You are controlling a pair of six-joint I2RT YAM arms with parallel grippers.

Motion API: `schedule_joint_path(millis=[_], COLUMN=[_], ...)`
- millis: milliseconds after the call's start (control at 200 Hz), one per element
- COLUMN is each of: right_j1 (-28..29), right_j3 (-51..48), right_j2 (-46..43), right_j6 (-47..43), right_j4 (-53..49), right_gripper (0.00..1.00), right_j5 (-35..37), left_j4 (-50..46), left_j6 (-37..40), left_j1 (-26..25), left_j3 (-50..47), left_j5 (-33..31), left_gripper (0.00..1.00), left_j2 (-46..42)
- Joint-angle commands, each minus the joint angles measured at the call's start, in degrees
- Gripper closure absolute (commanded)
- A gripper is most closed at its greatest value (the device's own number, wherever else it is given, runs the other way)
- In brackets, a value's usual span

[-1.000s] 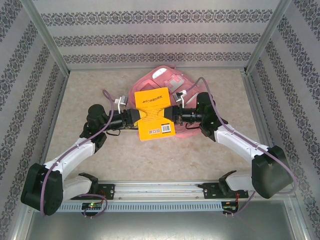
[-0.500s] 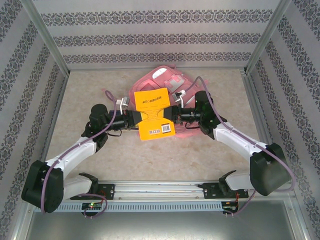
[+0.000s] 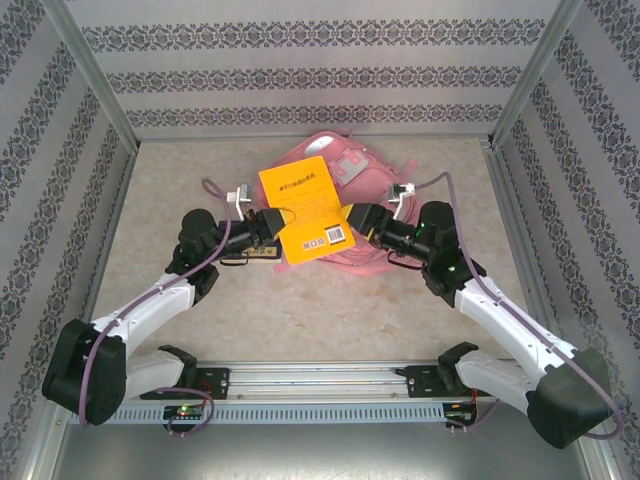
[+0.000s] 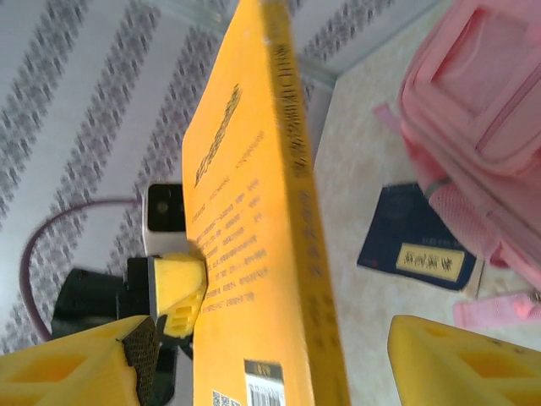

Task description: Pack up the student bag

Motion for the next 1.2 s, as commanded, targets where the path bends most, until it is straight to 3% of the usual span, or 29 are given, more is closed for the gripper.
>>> schedule_joint_path(millis=[0,190,340,610,839,994,1074,1169,1194], right_j1=[1.11,5.91,12.15,17.07,18.39,18.66,18.66,18.05,17.73], right_j3=[-2.97,-6.14,-8.35,-10.51,-10.14,-10.42,-10.64,-11.24,-11.41], right_j2=[-2.32,-1.16,0.02,3.59,5.63,6.34,6.06,4.56,3.83], right_j6=[4.54,10.57,9.08,9.07,9.0,9.07,8.84,8.99,8.98], right_j4=[3.25,13.4,23.86,34.77,36.7,36.75,35.58,32.12,30.75], right_gripper=[0.25,0.12,0.06,0.17,0.38,0.65,0.8,0.99,1.0], right_j5=[9.83,15.1,22.32,31.17,32.94,35.03,36.29,37.69,37.93], left_j4=[13.89,17.84,16.17,15.52,14.21,13.91,12.92,5.76,3.18], left_j6=[-4.1,-5.42,-2.95,-1.01,1.0,1.33,1.99,6.76,8.16], left_j1=[-1.52,-6.5,-9.77,-13.41,-14.42,-14.87,-14.96,-14.96,-14.95], left_j3=[1.68,3.4,4.53,3.49,3.42,2.54,2.4,3.89,4.54], left_j5=[-9.29,-16.33,-20.12,-25.4,-26.44,-27.32,-27.29,-24.46,-23.82], left_gripper=[0.94,0.98,0.99,0.99,0.98,0.97,0.89,0.69,0.64], left_j2=[-0.25,2.15,1.93,1.66,1.64,1.88,1.98,1.62,1.63])
